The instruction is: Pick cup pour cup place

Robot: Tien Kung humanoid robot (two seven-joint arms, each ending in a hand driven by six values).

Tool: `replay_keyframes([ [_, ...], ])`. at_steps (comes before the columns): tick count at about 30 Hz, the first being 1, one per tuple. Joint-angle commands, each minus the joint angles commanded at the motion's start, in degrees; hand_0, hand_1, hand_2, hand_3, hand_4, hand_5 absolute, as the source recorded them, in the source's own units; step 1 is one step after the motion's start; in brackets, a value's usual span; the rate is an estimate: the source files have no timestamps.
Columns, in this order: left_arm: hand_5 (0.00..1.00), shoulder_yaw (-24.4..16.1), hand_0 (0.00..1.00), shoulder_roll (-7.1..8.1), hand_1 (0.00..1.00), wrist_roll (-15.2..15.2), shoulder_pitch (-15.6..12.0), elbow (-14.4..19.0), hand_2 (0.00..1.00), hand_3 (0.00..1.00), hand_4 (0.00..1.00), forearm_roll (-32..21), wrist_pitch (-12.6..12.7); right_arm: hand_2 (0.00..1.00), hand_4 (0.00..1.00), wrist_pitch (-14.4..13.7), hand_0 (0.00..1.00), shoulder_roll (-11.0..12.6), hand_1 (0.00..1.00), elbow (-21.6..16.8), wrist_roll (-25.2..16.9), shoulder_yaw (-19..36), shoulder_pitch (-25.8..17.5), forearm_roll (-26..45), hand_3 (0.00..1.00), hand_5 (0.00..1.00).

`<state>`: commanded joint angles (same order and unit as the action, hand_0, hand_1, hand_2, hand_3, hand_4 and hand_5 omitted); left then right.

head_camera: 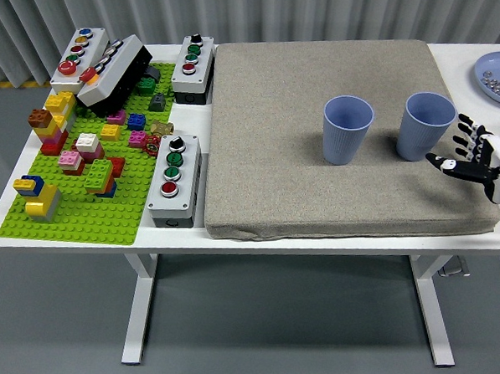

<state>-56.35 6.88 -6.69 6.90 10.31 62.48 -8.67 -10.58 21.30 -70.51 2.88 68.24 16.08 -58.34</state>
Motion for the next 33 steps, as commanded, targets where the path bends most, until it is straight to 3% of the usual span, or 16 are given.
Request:
replay_keyframes([
  [3,0.998,-0.33,0.819,0.08,0.776,0.00,0.07,0.00,0.840,0.755,0.544,0.25,-0.01,0.998,0.862,-0.05,0.974,1.32,0.953,-2.84,0.43,1.09,-1.27,-0.73,0.998,0.239],
  [8,0.998,-0.11,0.819,0.23,0.777,-0.07,0.26,0.00,0.840,0.755,0.544,0.12,0.05,0.998,0.868,-0.22,0.976,2.10,0.954,-4.41,1.01,2.16,1.06,-0.64,0.998,0.257],
  [13,0.998,0.84,0.819,0.51,0.777,-0.13,0.34,0.00,0.840,0.755,0.544,-0.49,-0.09,0.998,0.868,-4.00,0.976,1.36,0.954,-1.35,-0.23,2.48,7.56,2.46,0.998,0.257],
  [14,0.998,1.01,0.819,0.56,0.777,-0.14,0.37,0.00,0.840,0.754,0.544,-0.59,-0.09,0.879,0.821,-4.75,0.914,1.22,0.856,-0.60,-0.57,2.50,8.91,3.06,0.875,0.474],
  [18,0.998,1.56,0.819,0.81,0.777,-0.04,0.58,0.00,0.840,0.754,0.544,-1.14,-0.05,0.879,0.821,-10.28,0.914,0.50,0.856,3.86,-3.44,3.19,15.14,9.19,0.875,0.474],
  [19,0.998,1.58,0.819,0.84,0.777,-0.02,0.62,0.00,0.840,0.754,0.544,-1.19,-0.03,0.879,0.821,-10.57,0.914,0.38,0.856,4.59,-3.48,3.41,15.95,9.66,0.875,0.474],
  [20,0.998,1.65,0.819,0.87,0.778,0.00,0.68,0.00,0.841,0.754,0.544,-1.25,-0.01,0.740,0.816,-10.64,0.877,0.16,0.767,5.24,-3.26,3.79,16.58,9.91,0.766,0.789],
  [25,0.998,1.89,0.819,0.86,0.778,0.17,0.89,0.00,0.841,0.754,0.544,-1.62,0.10,0.740,0.816,-9.75,0.877,-1.47,0.767,8.69,-2.66,5.83,18.69,10.30,0.766,0.789],
  [26,0.998,1.96,0.819,0.80,0.779,0.21,0.89,0.00,0.841,0.754,0.544,-1.75,0.14,0.759,0.836,-9.42,0.891,-2.08,0.771,9.34,-2.42,6.25,19.04,10.22,0.769,0.989],
  [33,0.998,2.54,0.819,0.63,0.779,0.31,0.86,0.00,0.842,0.754,0.544,-1.93,0.09,0.792,0.838,-8.73,0.913,-4.75,0.790,11.19,-1.93,7.39,19.84,9.26,0.793,0.998],
])
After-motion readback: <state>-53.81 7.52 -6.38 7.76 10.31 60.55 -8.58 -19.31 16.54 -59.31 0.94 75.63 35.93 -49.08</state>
